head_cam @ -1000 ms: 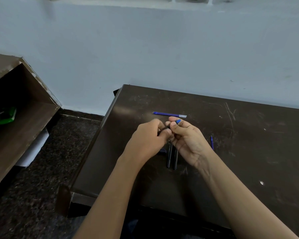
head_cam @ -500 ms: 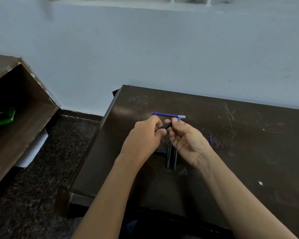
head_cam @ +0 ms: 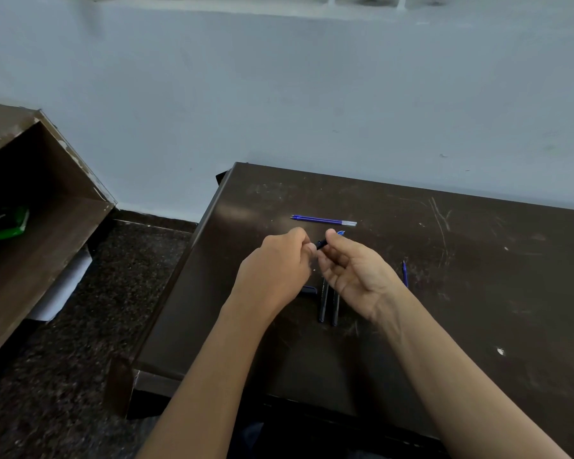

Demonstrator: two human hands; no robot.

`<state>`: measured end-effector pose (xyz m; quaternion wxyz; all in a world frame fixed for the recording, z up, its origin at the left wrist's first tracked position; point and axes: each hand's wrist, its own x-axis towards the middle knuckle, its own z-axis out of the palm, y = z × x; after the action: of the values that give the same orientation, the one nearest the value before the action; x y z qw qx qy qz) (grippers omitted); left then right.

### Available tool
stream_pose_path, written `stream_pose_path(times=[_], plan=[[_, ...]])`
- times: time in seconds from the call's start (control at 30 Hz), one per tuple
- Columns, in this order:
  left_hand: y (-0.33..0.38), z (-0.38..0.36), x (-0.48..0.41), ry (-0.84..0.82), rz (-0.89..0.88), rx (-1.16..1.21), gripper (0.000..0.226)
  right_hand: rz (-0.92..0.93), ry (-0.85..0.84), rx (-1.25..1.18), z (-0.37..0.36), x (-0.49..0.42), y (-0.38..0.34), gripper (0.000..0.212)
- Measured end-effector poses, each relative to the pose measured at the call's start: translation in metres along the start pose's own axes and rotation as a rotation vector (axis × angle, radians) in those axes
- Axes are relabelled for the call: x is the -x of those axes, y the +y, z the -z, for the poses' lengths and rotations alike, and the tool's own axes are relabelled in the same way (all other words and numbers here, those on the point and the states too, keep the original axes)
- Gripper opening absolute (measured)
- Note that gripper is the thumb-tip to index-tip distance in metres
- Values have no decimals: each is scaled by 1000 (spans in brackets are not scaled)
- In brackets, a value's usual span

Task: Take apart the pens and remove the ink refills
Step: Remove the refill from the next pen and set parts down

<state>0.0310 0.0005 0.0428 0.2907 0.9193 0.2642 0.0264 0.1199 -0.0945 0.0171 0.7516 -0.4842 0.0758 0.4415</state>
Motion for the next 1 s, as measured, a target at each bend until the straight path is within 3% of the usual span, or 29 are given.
stream_pose_path(times=[0.17, 0.27, 0.5, 0.63, 0.9, 1.0], plan=[[0, 1, 0, -5, 13, 2, 22, 38, 31, 46, 0, 0, 4, 6], [0, 2, -1, -19, 30, 10, 21, 35, -24, 11, 0, 0, 0, 18], [0, 0, -1, -41, 19, 1, 20, 20, 59, 76, 1, 0, 5, 1], [-1, 2, 0, -16, 18, 16, 22, 47, 4, 11, 1, -1, 2, 23], [1, 2, 1, -66, 17, 12, 24, 25, 43, 55, 3, -2, 5, 12], [0, 3, 2, -64, 38, 23, 24, 44, 48, -7, 2, -3, 4, 20]])
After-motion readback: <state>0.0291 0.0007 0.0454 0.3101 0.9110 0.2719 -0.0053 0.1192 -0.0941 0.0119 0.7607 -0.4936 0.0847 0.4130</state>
